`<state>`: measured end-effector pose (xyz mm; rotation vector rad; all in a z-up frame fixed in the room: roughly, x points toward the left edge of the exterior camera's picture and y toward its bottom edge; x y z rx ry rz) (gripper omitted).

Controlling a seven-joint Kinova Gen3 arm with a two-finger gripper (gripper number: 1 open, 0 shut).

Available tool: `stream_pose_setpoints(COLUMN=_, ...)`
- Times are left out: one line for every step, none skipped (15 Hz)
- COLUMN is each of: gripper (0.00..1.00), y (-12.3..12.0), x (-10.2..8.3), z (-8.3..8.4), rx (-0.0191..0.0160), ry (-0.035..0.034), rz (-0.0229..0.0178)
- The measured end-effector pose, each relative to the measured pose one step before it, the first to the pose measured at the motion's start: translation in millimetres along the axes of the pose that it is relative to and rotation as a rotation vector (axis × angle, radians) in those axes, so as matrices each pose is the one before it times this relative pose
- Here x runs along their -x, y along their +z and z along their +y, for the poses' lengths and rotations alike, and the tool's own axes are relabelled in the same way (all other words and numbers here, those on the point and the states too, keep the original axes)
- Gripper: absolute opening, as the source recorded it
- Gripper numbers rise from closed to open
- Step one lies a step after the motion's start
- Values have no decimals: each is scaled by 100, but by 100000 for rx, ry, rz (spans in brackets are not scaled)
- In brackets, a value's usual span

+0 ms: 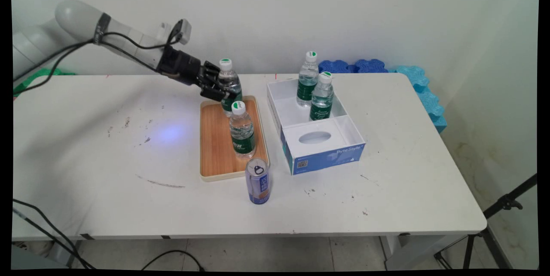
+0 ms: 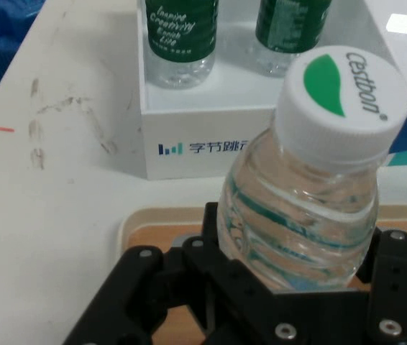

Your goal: Place the picked object on the tray

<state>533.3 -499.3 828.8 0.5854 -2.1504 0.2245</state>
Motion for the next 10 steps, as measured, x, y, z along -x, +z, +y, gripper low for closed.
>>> stream_pose_setpoints(gripper=0, y=514, x=327, z=73, rx=-372, ry=655, rz=-33)
stream_pose_setpoints(gripper=0, y=481, x=249, z=40, rx=-488, ry=616, rz=107)
stream_pose_setpoints(gripper=0, y=413, x=135, z=32, rx=-316, ry=565, rz=168)
stream_pose_setpoints(gripper=0, y=459, x=111, z=25, rx=-317, ry=630, rz=212)
stream_pose_setpoints(gripper=0, y=346, x=89, z=9, rx=-273, ry=468, rz=188)
stream_pose_setpoints(gripper=0, y=333, x=102, z=11, rx=-329, ry=556, rz=230)
stream_pose_setpoints(gripper=100, y=279, x=75, z=12, rx=-336, ry=560, rz=280)
stream_pose_setpoints(gripper=100, y=211, x=92, z=13, rx=-294, ry=486, rz=164)
stream_pose_setpoints(gripper=100, y=155, x=103, z=14, rx=-292, ry=485, rz=-69)
stream_pose_setpoints(gripper=100, y=123, x=66, z=-8, rx=-260, ry=333, rz=-102)
